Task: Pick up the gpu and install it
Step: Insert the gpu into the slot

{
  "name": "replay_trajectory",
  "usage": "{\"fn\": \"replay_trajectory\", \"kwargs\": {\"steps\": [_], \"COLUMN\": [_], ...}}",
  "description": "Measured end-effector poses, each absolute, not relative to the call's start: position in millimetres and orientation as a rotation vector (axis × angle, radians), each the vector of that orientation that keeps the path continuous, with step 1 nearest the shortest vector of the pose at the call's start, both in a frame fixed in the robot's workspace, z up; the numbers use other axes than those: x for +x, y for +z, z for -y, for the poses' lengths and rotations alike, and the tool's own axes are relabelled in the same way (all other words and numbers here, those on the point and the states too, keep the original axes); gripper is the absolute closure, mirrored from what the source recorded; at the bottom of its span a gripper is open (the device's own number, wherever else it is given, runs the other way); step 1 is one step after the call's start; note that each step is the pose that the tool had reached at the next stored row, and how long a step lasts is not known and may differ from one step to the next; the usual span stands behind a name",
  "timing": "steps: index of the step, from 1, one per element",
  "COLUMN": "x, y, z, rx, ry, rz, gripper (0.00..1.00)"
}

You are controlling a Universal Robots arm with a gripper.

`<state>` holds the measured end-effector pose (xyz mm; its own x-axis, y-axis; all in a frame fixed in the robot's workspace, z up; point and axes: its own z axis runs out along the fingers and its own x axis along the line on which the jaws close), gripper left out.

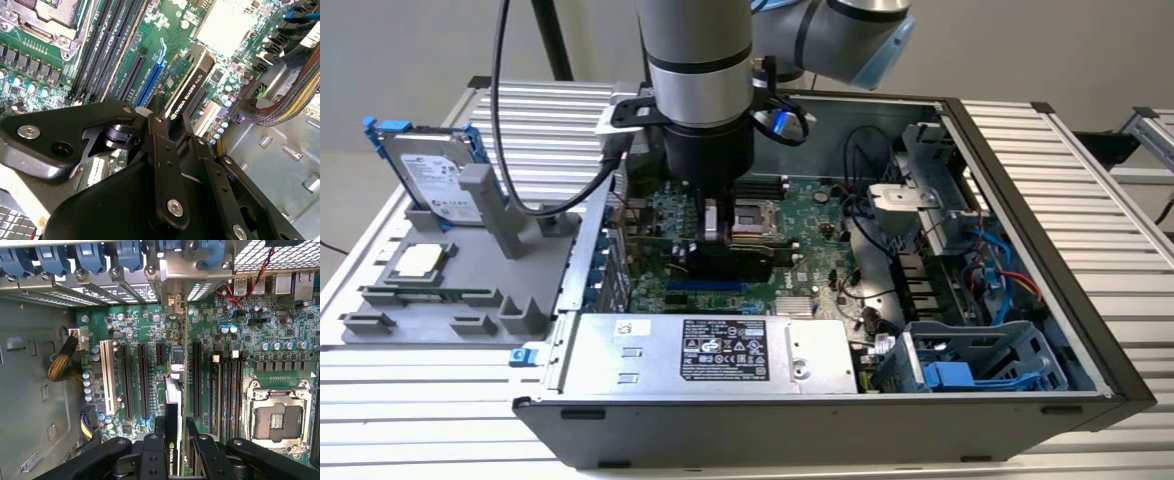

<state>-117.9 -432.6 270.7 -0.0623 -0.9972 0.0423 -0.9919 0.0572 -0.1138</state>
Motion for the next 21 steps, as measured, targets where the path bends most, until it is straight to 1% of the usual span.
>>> {"fn": "replay_trajectory", "kwargs": {"steps": [21], "x": [-121.5], "y": [265.0], "z": [432.8], "rx": [-2.118], "ry": [-0.174], "rz": [-2.248], "gripper": [1.00]}}
